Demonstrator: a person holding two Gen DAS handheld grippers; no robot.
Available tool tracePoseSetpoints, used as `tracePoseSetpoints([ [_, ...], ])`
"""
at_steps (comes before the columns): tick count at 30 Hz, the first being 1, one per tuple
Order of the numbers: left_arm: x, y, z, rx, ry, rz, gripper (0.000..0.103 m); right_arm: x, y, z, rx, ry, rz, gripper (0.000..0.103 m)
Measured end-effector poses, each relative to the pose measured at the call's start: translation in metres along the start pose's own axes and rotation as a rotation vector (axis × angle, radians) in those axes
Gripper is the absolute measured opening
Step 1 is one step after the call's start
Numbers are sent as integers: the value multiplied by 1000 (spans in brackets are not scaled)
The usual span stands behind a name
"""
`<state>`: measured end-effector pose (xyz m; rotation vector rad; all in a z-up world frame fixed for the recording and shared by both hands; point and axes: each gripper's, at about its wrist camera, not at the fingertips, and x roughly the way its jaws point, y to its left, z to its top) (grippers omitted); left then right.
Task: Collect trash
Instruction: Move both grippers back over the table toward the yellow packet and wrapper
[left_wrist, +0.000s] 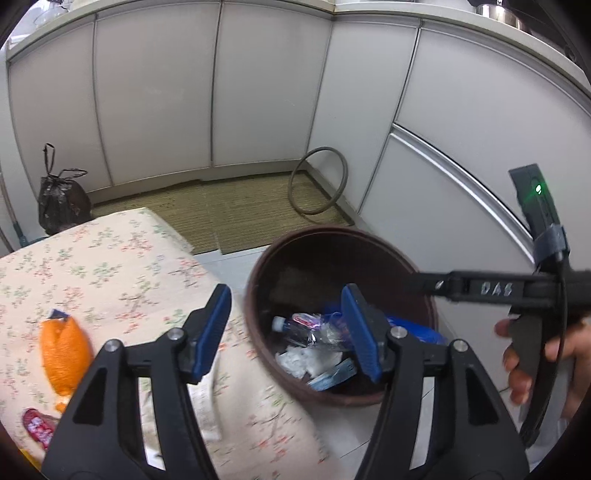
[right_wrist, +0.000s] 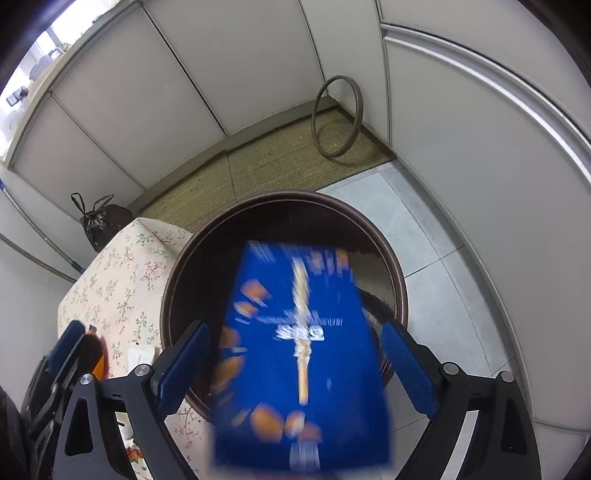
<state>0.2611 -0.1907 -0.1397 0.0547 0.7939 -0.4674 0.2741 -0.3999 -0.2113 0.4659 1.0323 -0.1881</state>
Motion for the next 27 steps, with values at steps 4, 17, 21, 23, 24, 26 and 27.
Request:
tracePoseSetpoints([
  [4,-20,18,-3,-6,-1,22,67,-14,9,-6,-10,-11,5,95],
  [17,-118,74,-24,8,-8,106,83,-84,73,-43,-149,-96,14,95],
  [21,-143,91,-35,2,4,128,86,-103,97,-60,-199,-127,27,95],
  [23,-154,99,-41,-8,9,133,88,-110,107,-67,-223,-139,35,95],
  [24,-159,103,-44,-15,15,134,91,-112,112,-70,-232,-144,37,95],
  [26,-169,112,-52,-27,20,135,94,-118,123,-79,-255,-154,44,95],
  [27,-173,116,-56,-33,26,134,95,-120,129,-84,-269,-158,50,95],
])
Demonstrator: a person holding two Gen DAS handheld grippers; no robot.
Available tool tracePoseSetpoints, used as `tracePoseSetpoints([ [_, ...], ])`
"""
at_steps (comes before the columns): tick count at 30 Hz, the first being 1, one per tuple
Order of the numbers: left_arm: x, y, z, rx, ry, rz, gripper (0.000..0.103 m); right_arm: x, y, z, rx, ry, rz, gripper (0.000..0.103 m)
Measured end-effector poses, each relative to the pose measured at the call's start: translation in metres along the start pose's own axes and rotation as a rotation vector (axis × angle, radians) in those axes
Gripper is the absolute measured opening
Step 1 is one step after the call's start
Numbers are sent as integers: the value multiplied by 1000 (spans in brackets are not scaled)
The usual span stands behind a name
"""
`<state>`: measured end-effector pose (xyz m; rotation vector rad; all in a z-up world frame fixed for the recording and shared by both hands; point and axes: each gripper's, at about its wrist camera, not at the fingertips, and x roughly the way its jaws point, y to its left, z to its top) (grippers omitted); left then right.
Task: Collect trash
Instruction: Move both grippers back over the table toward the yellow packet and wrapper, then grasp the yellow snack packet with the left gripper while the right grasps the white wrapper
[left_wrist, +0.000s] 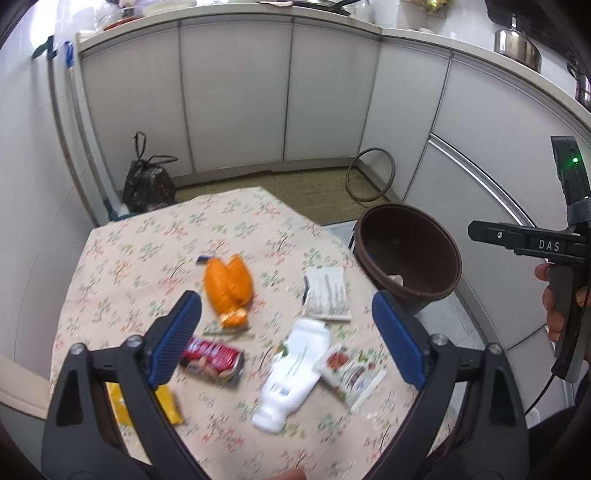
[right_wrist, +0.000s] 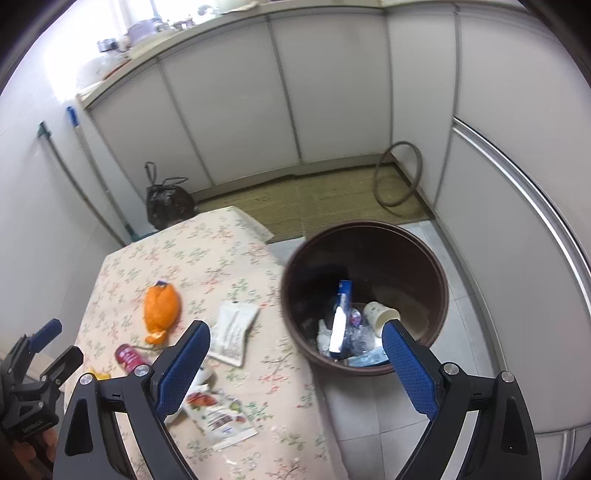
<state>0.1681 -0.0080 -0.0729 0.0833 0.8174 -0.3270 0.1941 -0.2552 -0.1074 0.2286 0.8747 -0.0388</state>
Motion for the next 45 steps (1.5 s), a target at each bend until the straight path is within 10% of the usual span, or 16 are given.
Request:
tracePoseSetpoints([
  [18,26,132,-71,-236,316,77,95,45,71,-58,-146,188,25,96],
  [33,78,159,-120,117,484,166,92,80,94,-67,-178,294,20,96],
  [41,98,153,-141,258,534,195,61,90,107,-73,-210,324,21,96],
  [45,97,154,-139,240,531,186,12,93,113,-75,-221,332,27,96],
])
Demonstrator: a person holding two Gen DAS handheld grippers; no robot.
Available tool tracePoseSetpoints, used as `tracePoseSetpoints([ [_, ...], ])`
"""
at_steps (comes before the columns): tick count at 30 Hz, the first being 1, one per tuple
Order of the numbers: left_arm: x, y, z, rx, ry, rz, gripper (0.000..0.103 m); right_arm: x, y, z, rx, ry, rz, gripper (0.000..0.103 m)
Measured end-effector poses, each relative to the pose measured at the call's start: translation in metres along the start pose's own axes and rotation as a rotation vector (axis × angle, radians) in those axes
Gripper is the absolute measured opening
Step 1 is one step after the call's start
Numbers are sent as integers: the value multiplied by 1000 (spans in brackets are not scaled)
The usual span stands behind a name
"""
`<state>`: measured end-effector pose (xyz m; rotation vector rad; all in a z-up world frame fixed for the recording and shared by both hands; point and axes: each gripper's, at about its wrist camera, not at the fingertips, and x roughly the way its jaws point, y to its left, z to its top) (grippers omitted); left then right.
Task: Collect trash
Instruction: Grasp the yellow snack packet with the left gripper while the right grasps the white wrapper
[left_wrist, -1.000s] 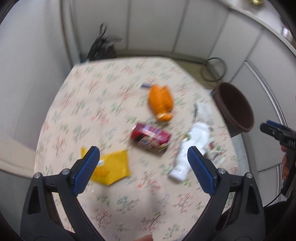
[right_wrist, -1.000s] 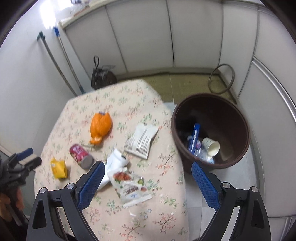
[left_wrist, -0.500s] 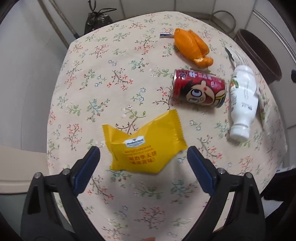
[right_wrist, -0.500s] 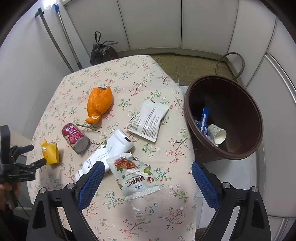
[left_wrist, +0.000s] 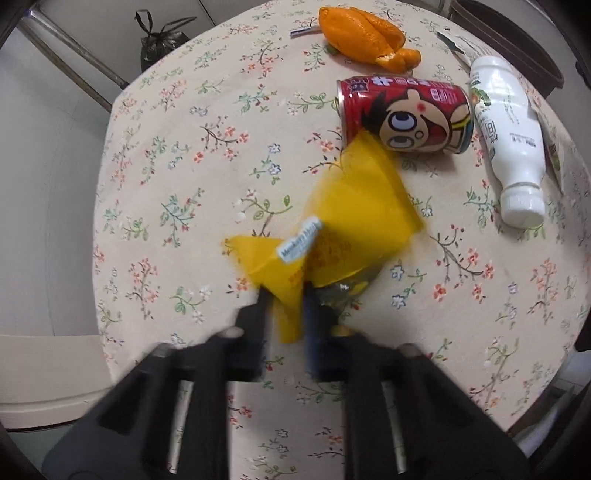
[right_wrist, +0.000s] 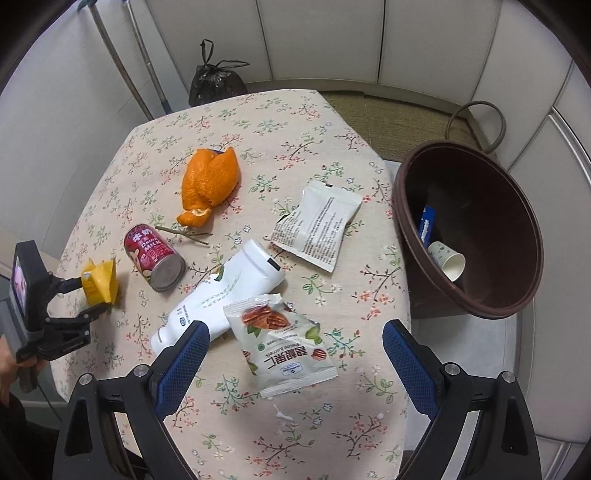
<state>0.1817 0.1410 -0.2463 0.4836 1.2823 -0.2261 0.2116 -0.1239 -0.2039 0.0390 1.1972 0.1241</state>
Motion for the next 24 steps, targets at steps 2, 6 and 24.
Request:
tracePoseSetpoints([
  [2,1,-1,0,-14,0,-2,8,2,3,0,-4,6,1,96],
  [6,-8,-2,3,-56,-30,-4,2,11,8,0,-8,33,15,96],
  [24,-50,2,3,-173,-106,-60,2,94,44,-35,-149,214,-99,62],
])
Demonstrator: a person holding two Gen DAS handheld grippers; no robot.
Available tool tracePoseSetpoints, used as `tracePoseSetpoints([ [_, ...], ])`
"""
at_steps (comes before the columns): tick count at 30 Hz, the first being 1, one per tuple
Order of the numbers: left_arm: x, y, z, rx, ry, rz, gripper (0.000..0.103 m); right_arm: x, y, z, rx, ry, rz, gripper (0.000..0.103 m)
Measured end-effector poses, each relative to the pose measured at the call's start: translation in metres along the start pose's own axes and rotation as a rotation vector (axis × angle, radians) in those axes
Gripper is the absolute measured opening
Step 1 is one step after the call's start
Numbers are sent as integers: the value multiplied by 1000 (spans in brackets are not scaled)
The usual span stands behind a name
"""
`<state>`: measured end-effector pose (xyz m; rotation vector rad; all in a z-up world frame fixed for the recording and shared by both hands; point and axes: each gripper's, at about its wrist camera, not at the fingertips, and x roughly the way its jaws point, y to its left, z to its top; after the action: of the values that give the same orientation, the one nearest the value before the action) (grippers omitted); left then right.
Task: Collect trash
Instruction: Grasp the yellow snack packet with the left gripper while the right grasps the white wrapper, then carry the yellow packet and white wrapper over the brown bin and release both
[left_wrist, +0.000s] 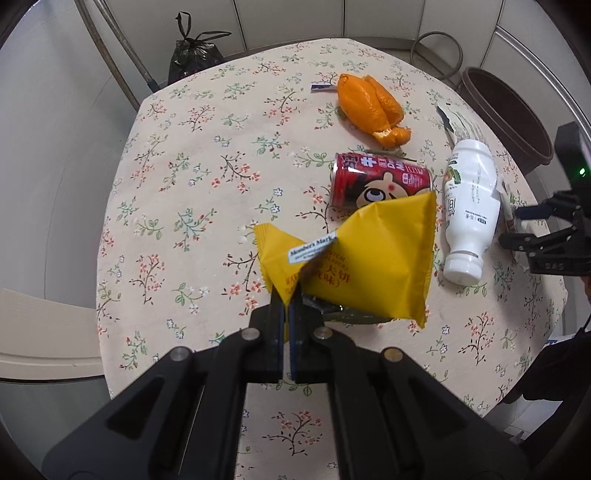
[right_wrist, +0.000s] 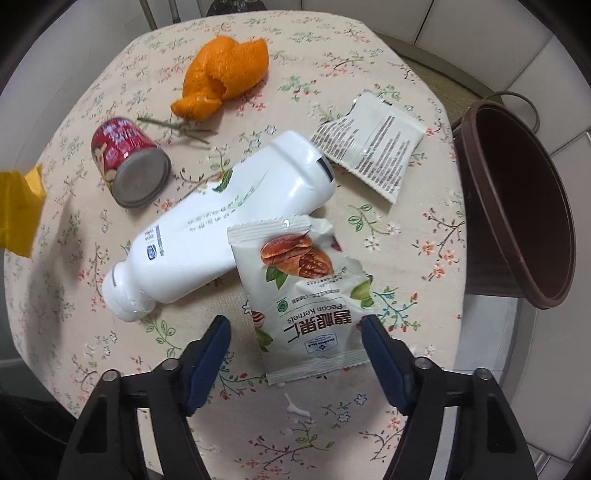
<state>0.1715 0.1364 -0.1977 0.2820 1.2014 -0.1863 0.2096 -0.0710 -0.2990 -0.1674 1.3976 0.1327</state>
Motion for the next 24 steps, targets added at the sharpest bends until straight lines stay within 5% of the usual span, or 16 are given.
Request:
tracePoseSetpoints([
  [4,-7,-2,-1,-2,-15,-3,2,6,0,-2,-7,-6,5,30],
  [5,-9,-1,-1,-3,-21,-5,2,3,-2,-2,-4,-14,31,12],
  [24,-79,-44,26,-15,-205,-50,2,-109,-68,-6,134,-274,228,6],
])
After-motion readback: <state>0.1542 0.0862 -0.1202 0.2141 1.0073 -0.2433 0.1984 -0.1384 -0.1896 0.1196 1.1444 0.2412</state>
